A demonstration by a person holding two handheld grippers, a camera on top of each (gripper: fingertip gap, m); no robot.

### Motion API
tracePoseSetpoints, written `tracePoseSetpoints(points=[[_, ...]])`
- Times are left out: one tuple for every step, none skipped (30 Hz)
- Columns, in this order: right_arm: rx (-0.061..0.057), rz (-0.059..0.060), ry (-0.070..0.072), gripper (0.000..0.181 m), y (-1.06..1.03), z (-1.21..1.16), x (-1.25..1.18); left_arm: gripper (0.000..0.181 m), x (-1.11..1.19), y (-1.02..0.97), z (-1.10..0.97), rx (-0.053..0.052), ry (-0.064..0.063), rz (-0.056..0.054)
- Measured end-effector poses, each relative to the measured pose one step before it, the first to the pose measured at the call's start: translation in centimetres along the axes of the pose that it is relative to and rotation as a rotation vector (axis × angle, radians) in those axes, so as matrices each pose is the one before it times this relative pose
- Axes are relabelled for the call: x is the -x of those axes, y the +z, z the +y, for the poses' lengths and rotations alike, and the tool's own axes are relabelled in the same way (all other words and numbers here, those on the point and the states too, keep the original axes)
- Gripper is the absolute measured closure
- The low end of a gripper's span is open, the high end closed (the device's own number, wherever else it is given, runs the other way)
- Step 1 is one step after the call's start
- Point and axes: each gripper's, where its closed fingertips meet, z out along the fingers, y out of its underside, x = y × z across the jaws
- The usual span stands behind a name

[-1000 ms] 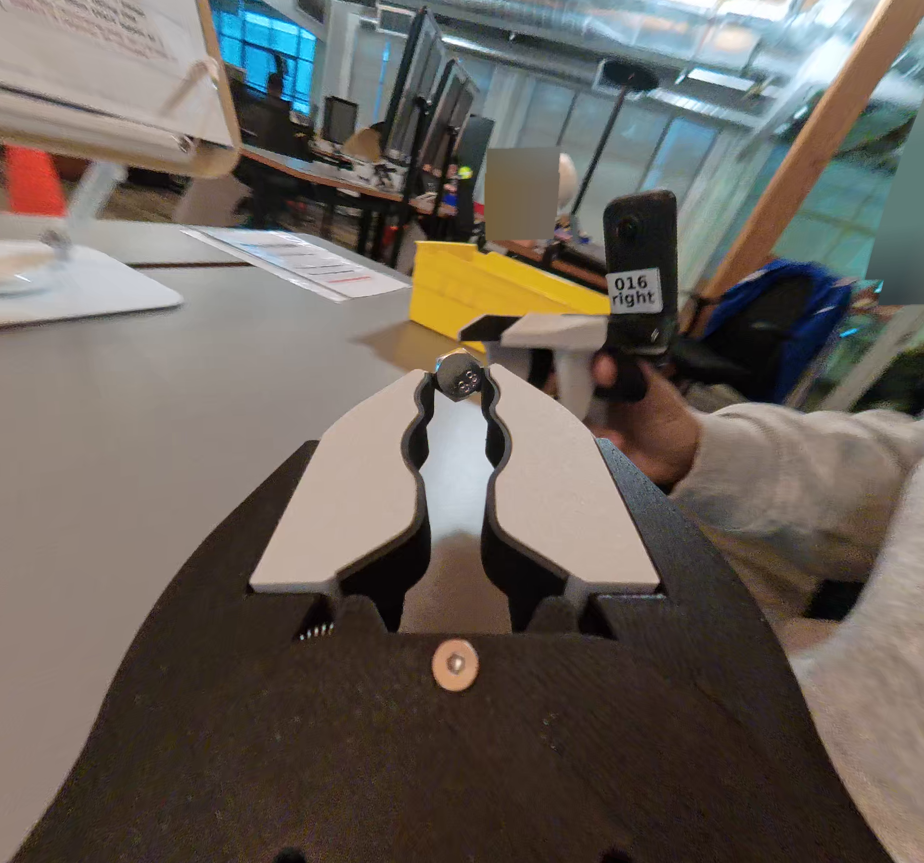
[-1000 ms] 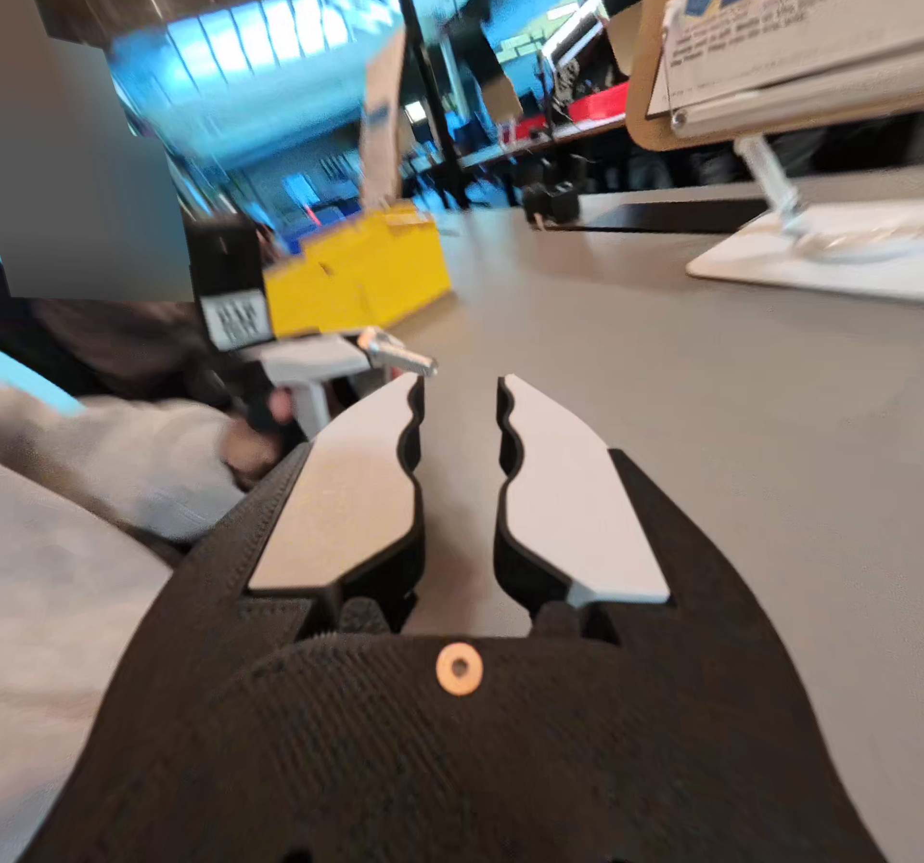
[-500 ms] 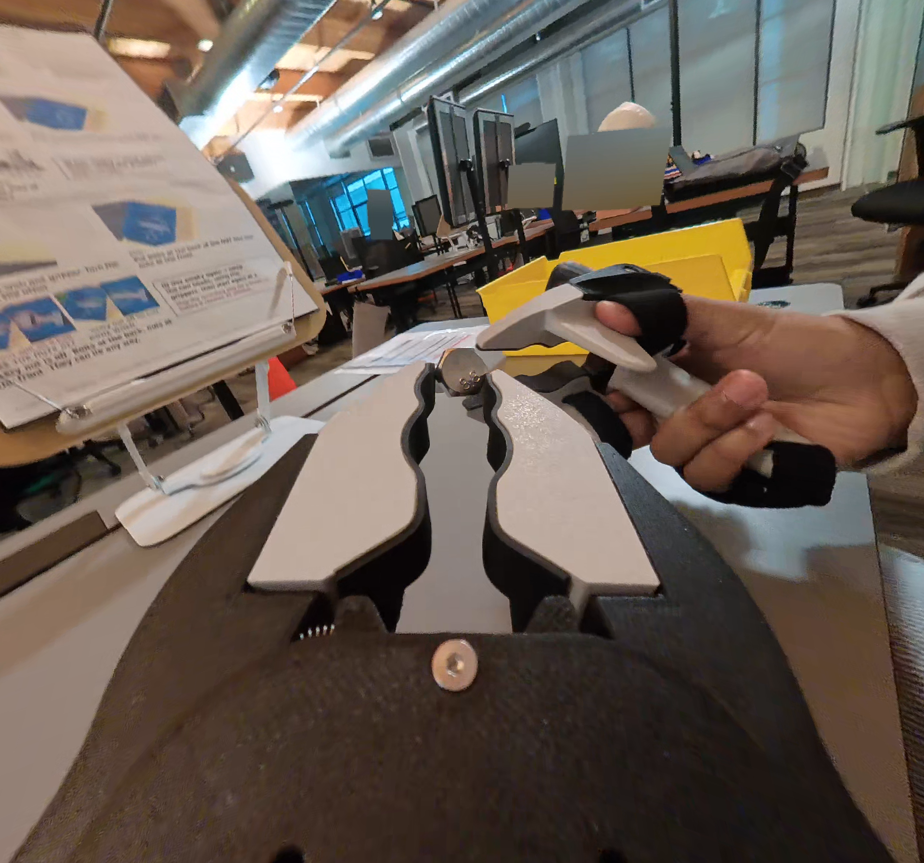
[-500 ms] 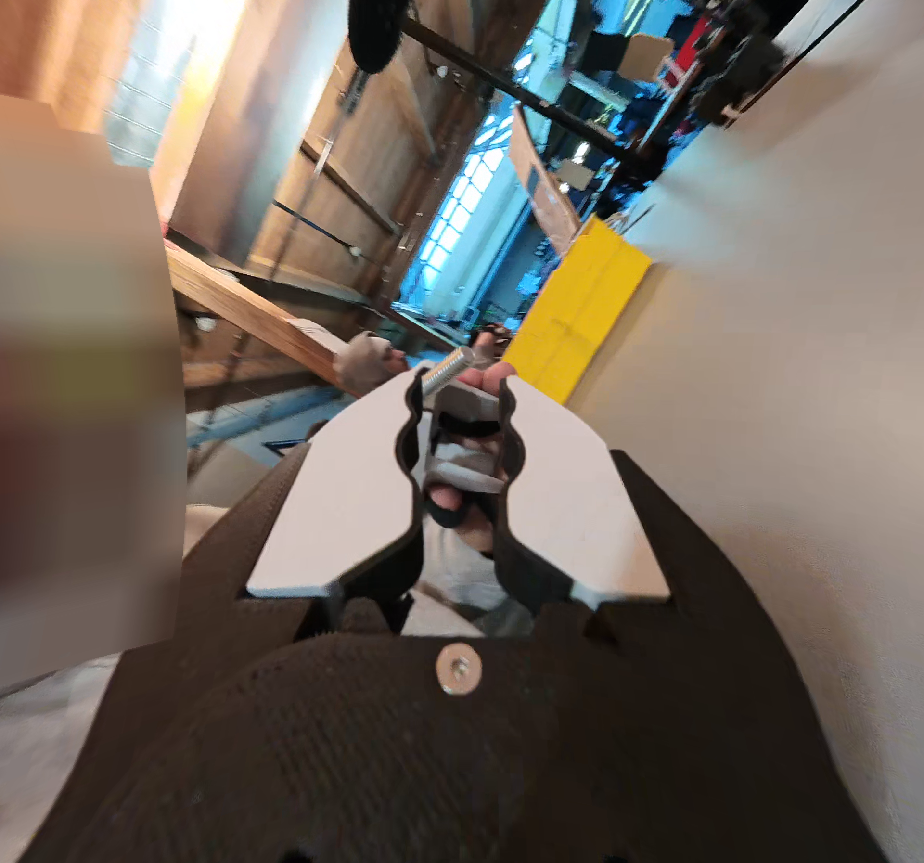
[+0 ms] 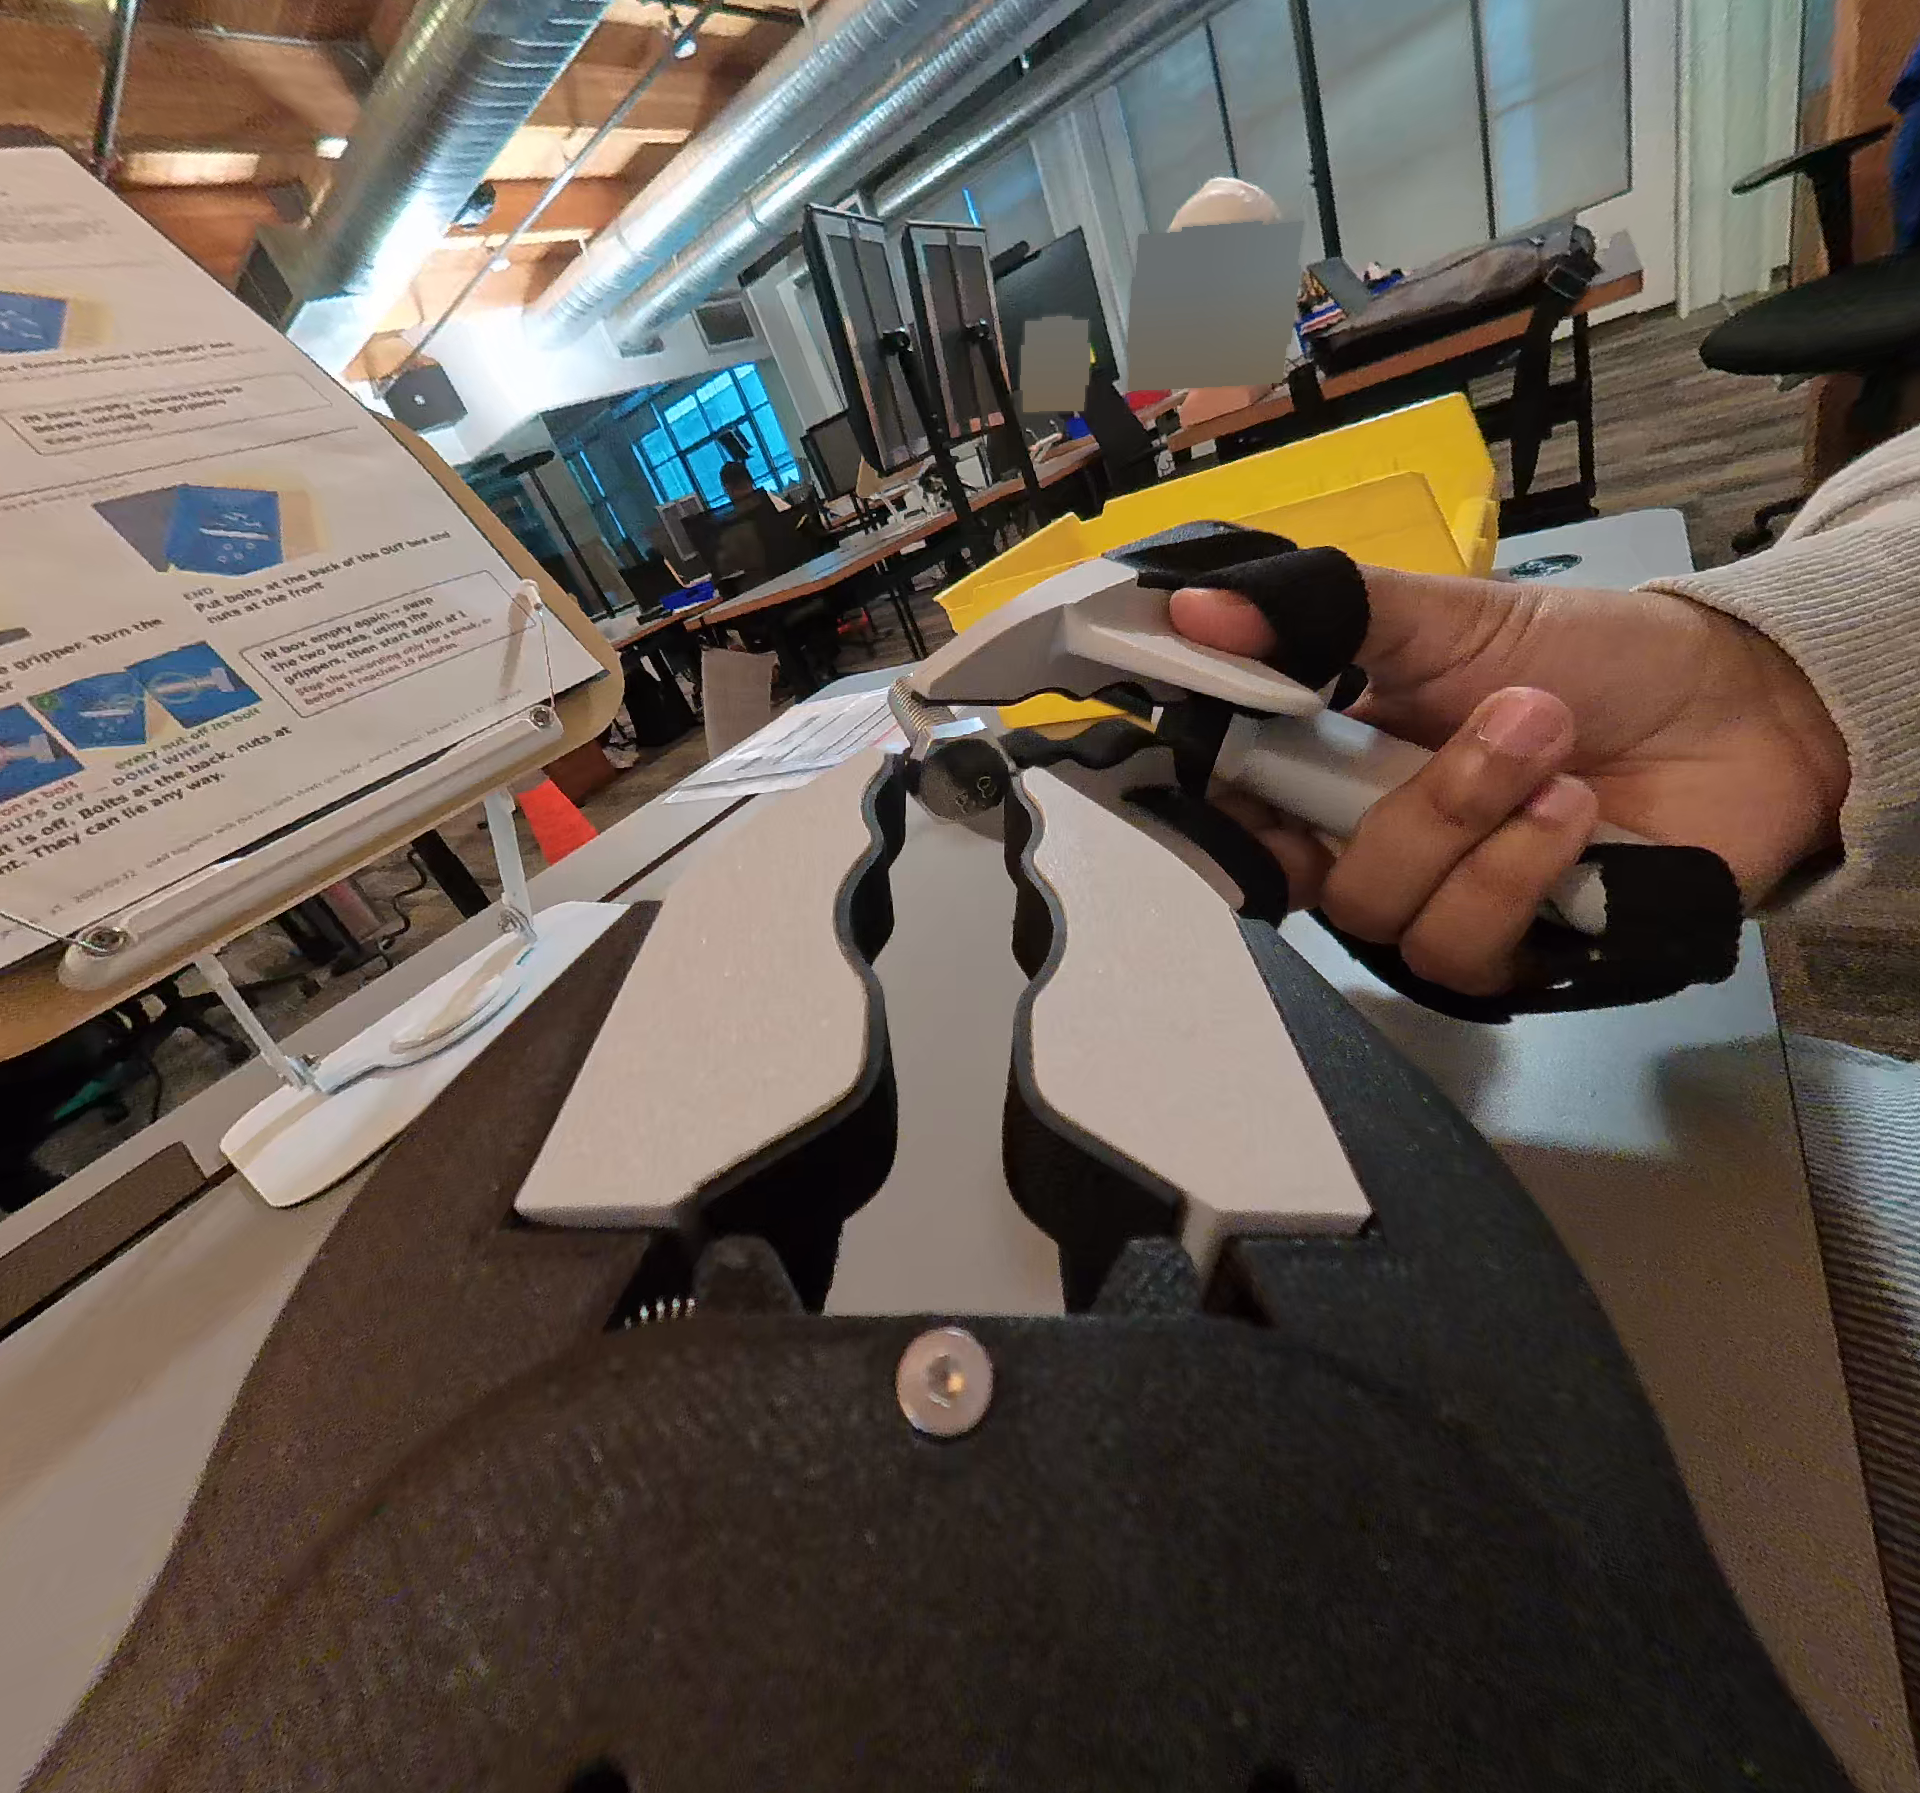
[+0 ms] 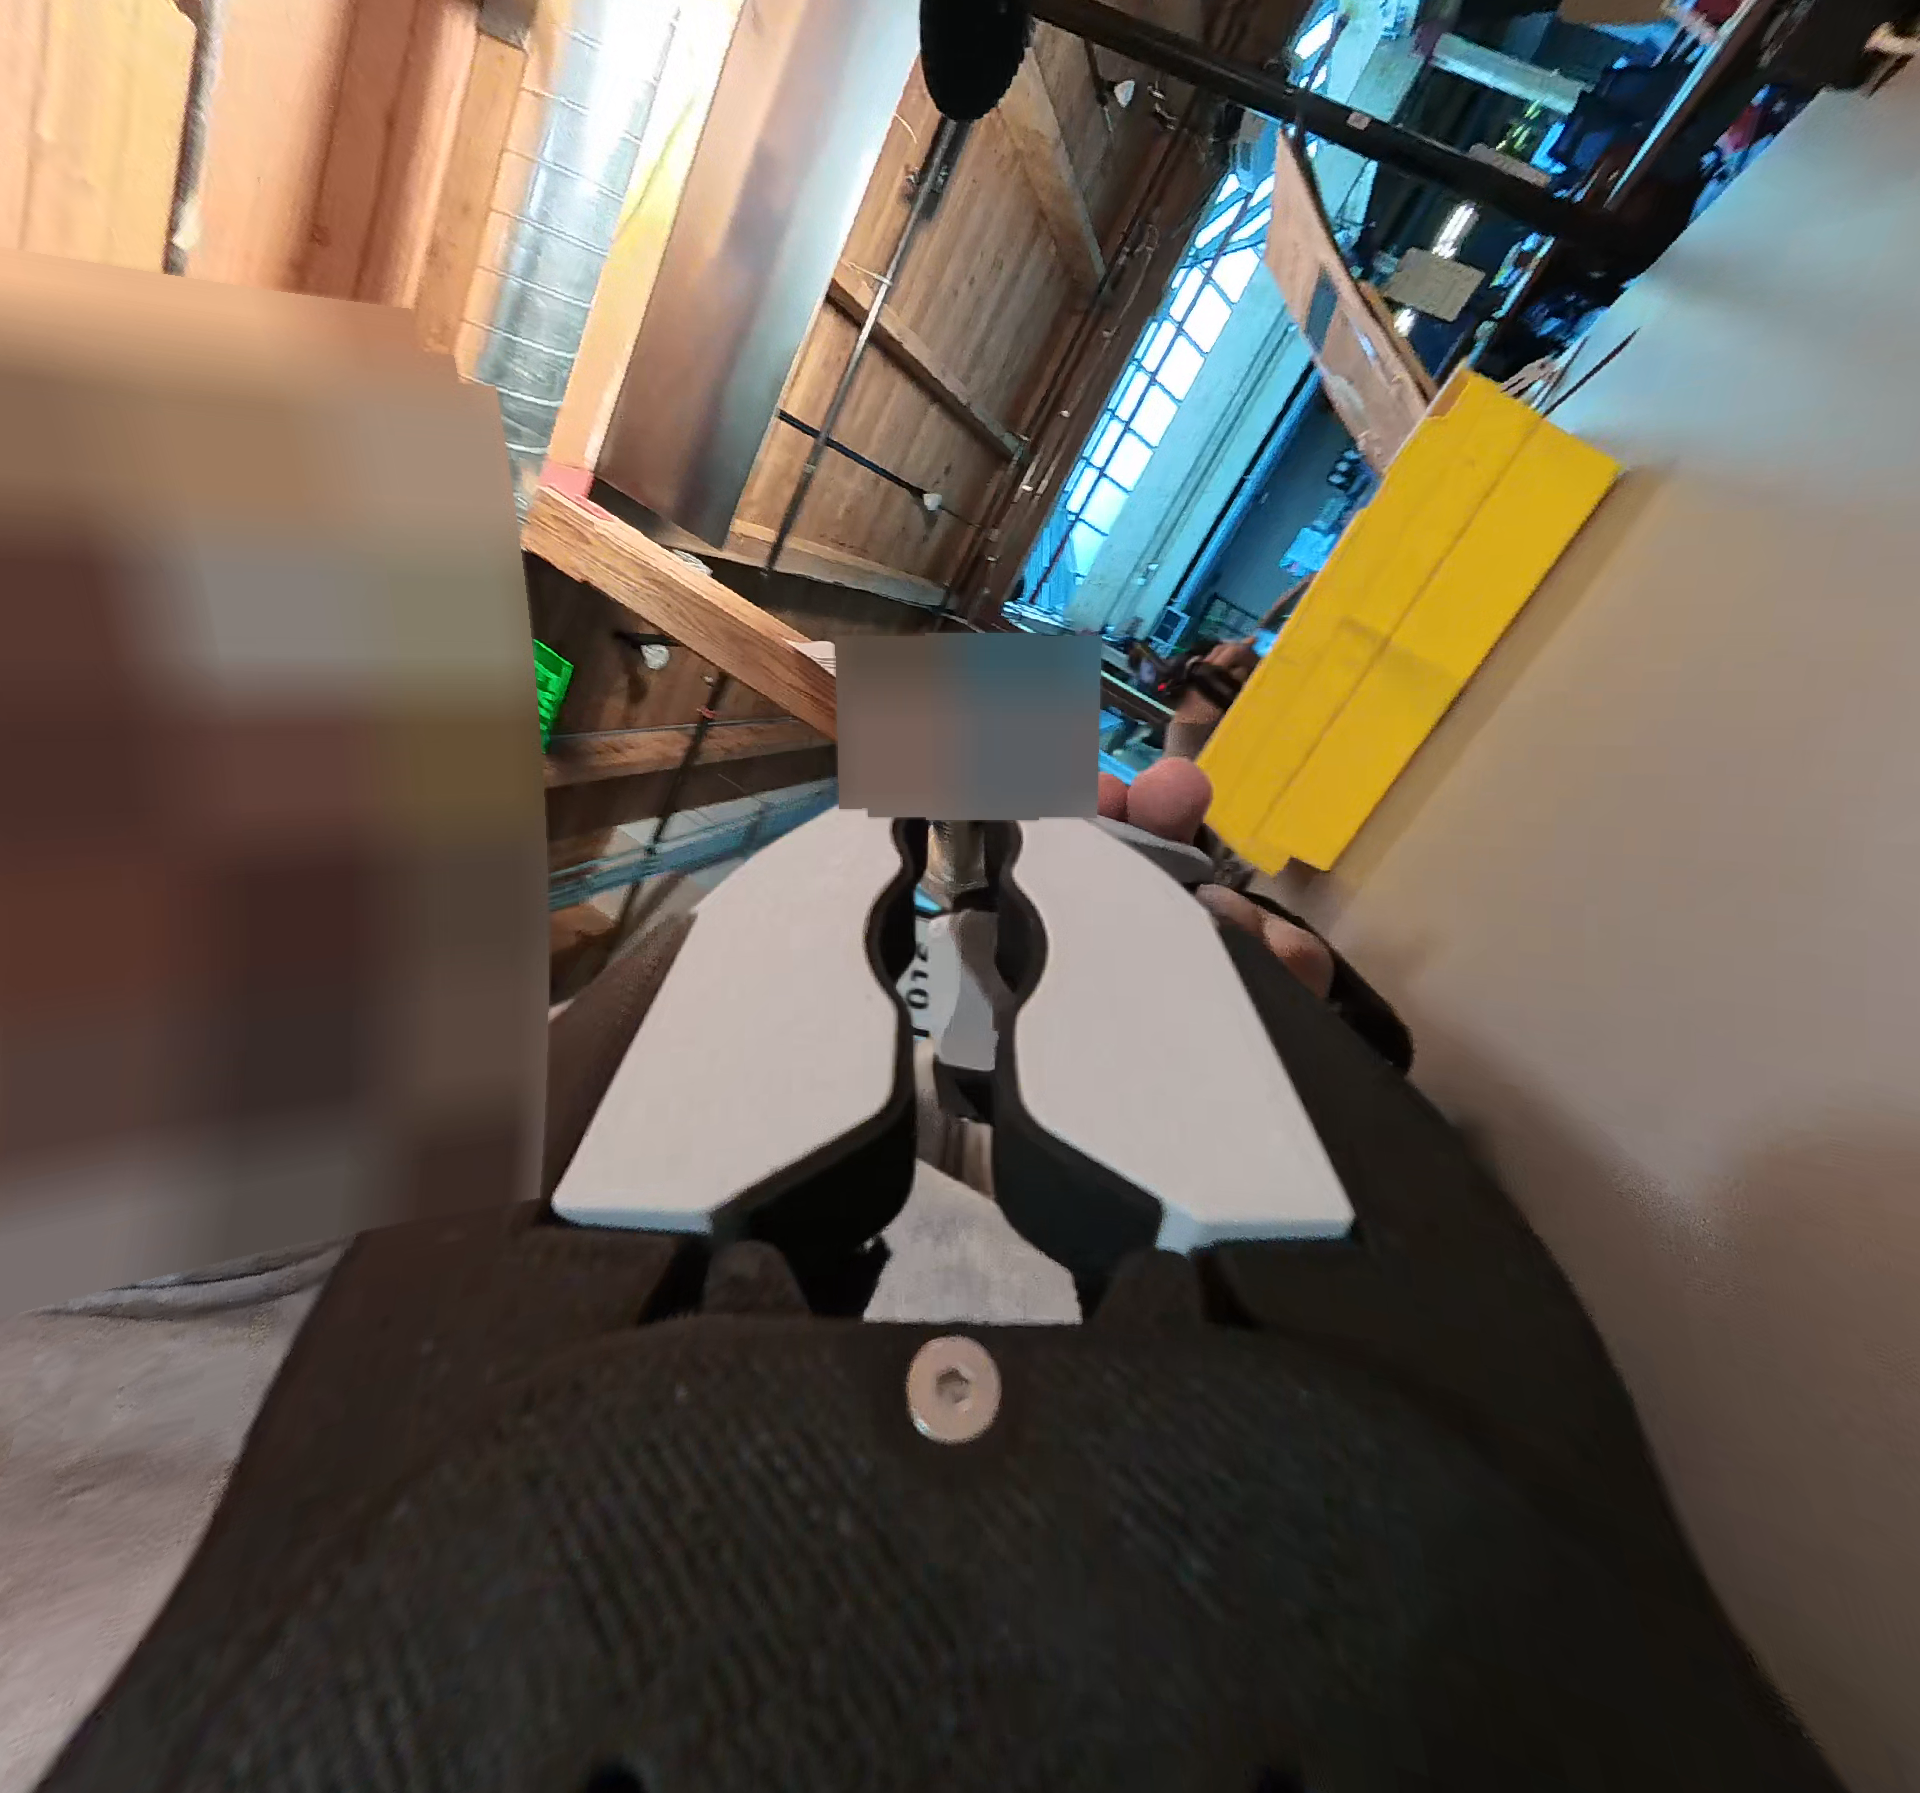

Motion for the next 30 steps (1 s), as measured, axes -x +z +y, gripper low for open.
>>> tracePoseSetpoints(points=[[0.006, 0.0264, -0.0436, 0.171, -0.031, -0.038, -0.064, 0.161, 0.011, 0.047, 0.123, 0.0063, -0.0042, 0.0004], [0.008, 0.0354, -0.0547, 0.171, -0.034, -0.039, -0.108, 0.161, 0.018, 0.075, 0.203, 0.0123, -0.0072, 0.0014], [0.0141, 0.0419, -0.0601, 0.172, -0.043, -0.03, -0.161, 0.161, 0.011, 0.07, 0.237, 0.0131, -0.0099, 0.0038], [0.0198, 0.0497, -0.0576, 0.172, -0.057, 0.0, -0.268, 0.161, -0.012, 0.108, 0.38, 0.0193, -0.0138, 0.0069], [0.0226, 0.0545, -0.0562, 0.172, -0.068, 0.04, -0.368, 0.161, -0.037, 0.12, 0.49, 0.0261, -0.0208, 0.0111], [0.022, 0.0466, -0.0581, 0.172, -0.071, 0.049, -0.305, 0.161, -0.042, 0.125, 0.412, 0.0188, -0.0268, 0.012], [0.0131, 0.0367, -0.0573, 0.172, -0.079, -0.051, -0.175, 0.162, -0.013, 0.141, 0.48, 0.0229, -0.0276, 0.0082], [0.002, 0.0308, -0.0508, 0.172, -0.12, -0.207, -0.087, 0.158, -0.06, 0.194, 0.588, 0.0291, -0.0252, 0.0117], [0.0013, 0.0298, -0.0501, 0.172, -0.139, -0.242, -0.105, 0.152, -0.101, 0.166, 0.309, 0.0227, -0.0144, 0.0156], [0.0083, 0.0319, -0.0561, 0.172, -0.152, -0.135, -0.175, 0.148, 0.028, 0.095, 0.129, 0.0124, -0.0106, 0.003], [0.0173, 0.037, -0.0626, 0.172, -0.122, -0.004, -0.251, 0.147, 0.0, 0.019, 0.059, 0.0065, -0.0098, 0.0021], [0.0216, 0.0372, -0.0656, 0.172, -0.074, 0.045, -0.243, 0.145, 0.023, -0.03, 0.001, 0.0011, -0.0086, -0.0005], [0.0203, 0.032, -0.0664, 0.172, -0.034, 0.028, -0.115, 0.145, -0.027, -0.001, 0.034, 0.0044, -0.0122, 0.0037], [0.0184, 0.03, -0.0674, 0.172, -0.011, 0.027, -0.043, 0.144, -0.09, 0.037, 0.052, 0.0065, -0.0149, 0.0106], [0.015, 0.0246, -0.0635, 0.172, 0.01, 0.018, 0.054, 0.144, -0.039, 0.025, 0.022, 0.0029, -0.0182, 0.0082], [0.0103, 0.0133, -0.0497, 0.172, 0.03, 0.009, 0.196, 0.144, 0.061, -0.008, -0.047, -0.0031, -0.019, 0.0024], [0.0082, 0.0055, -0.0308, 0.172, 0.069, 0.026, 0.253, 0.145, 0.088, -0.019, -0.047, -0.0039, -0.0196, 0.0026], [0.0046, 0.0028, -0.0162, 0.172, 0.064, 0.018, 0.22, 0.145, 0.112, -0.03, -0.028, -0.003, -0.0186, 0.0029], [0.0031, 0.0035, -0.0075, 0.171, 0.063, 0.032, 0.128, 0.145, 0.152, -0.034, -0.017, -0.0026, -0.0171, 0.0006], [0.0038, 0.0014, -0.0031, 0.172, 0.06, 0.057, 0.08, 0.145, 0.164, -0.028, -0.025, -0.0027, -0.0151, -0.0009], [0.0029, 0.0003, -0.0025, 0.171, 0.031, 0.039, 0.055, 0.145, 0.143, -0.023, -0.026, -0.0024, -0.0143, 0.0006], [0.0002, -0.0001, -0.0048, 0.171, 0.028, -0.013, 0.055, 0.146, 0.051, -0.026, -0.032, -0.0033, -0.0154, 0.0055], [-0.0011, -0.0024, -0.0077, 0.171, 0.025, -0.049, 0.067, 0.146, -0.038, -0.021, -0.05, -0.0051, -0.0184, 0.0113], [0.0023, -0.0072, -0.0094, 0.171, 0.018, -0.037, 0.116, 0.147, -0.145, -0.027, -0.054, -0.0057, -0.0191, 0.0197], [0.0052, -0.0127, -0.0129, 0.171, 0.007, 0.0, 0.172, 0.147, -0.271, -0.02, -0.04, -0.0041, -0.0186, 0.0295], [0.0082, -0.0179, -0.0169, 0.171, 0.0, 0.011, 0.236, 0.147, -0.258, -0.001, 0.047, 0.0033, -0.0156, 0.0293], [0.0149, -0.0127, -0.0147, 0.171, -0.008, 0.066, 0.157, 0.145, -0.139, 0.014, 0.118, 0.0102, -0.0146, 0.0227], [0.0163, -0.0024, -0.0143, 0.171, -0.04, 0.063, 0.025, 0.144, -0.147, -0.022, 0.088, 0.0066, -0.0158, 0.0251], [0.0122, -0.0051, -0.017, 0.171, -0.068, -0.008, 0.09, 0.144, -0.013, -0.077, -0.03, -0.0039, -0.0151, 0.0139], [0.0072, -0.0031, -0.0159, 0.171, -0.072, -0.068, 0.088, 0.144, 0.076, -0.123, -0.106, -0.0106, -0.0149, 0.0072]])
